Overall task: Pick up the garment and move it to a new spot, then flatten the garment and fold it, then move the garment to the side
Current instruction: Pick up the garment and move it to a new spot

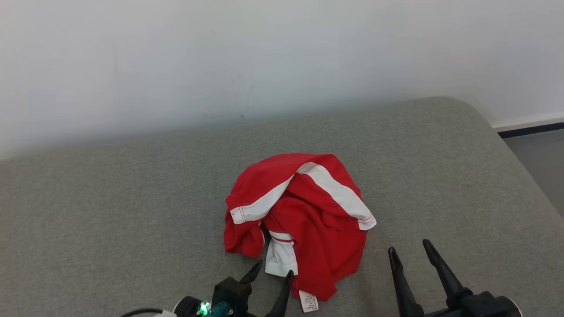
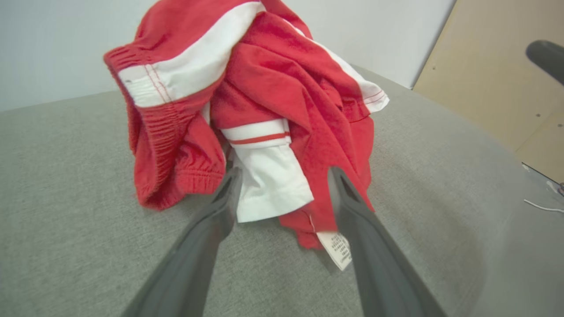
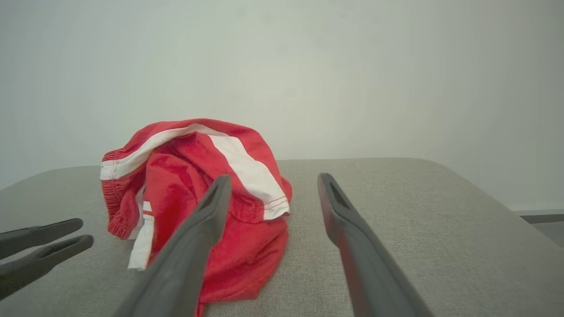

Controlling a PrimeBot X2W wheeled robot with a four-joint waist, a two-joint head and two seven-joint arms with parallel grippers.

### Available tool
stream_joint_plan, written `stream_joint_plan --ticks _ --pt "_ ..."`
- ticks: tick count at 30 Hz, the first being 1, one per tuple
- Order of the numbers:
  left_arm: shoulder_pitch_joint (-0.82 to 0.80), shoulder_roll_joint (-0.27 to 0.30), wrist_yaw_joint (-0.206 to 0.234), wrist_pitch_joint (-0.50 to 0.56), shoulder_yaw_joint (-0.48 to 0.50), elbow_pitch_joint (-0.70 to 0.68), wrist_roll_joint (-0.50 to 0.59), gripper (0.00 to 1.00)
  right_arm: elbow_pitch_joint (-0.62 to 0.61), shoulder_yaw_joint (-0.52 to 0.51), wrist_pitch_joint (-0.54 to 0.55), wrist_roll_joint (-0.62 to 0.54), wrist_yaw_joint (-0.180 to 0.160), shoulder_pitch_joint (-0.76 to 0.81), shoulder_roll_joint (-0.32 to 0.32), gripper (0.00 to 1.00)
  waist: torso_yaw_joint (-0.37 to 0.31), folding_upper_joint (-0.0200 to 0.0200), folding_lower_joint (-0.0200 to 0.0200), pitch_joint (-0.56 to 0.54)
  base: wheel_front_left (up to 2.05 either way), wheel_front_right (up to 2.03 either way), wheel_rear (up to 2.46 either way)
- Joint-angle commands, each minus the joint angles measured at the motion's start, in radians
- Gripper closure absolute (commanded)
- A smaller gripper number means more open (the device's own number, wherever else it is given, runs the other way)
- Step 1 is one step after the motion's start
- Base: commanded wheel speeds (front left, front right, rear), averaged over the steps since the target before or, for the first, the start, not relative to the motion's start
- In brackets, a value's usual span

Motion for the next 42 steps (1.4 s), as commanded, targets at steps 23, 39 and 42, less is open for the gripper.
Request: stream_joint_plan --ticks 23,39,42 --pt "-0.318 -0.024 0.026 -0.050 -0.056 0.334 -0.026 1.00 -0.021 -0.006 -0.001 0.031 -0.002 -0.064 0.014 0.00 -0.172 0.0000 0.0001 0.132 0.00 0.00 0.00" --pt "-0.285 0.019 -0.030 -0.113 0.007 -0.200 -0.115 1.00 -0.009 -0.035 -0.001 0.073 -0.002 -0.023 0.016 0.00 -0.104 0.0000 0.0001 0.006 0.00 0.00 0.00" --pt "-0.330 0.053 -0.038 -0.047 0.026 -0.322 -0.141 1.00 -0.006 -0.037 -0.001 0.078 -0.002 -0.021 0.016 0.00 -0.093 0.0000 0.0001 -0.009 0.00 0.00 0.00"
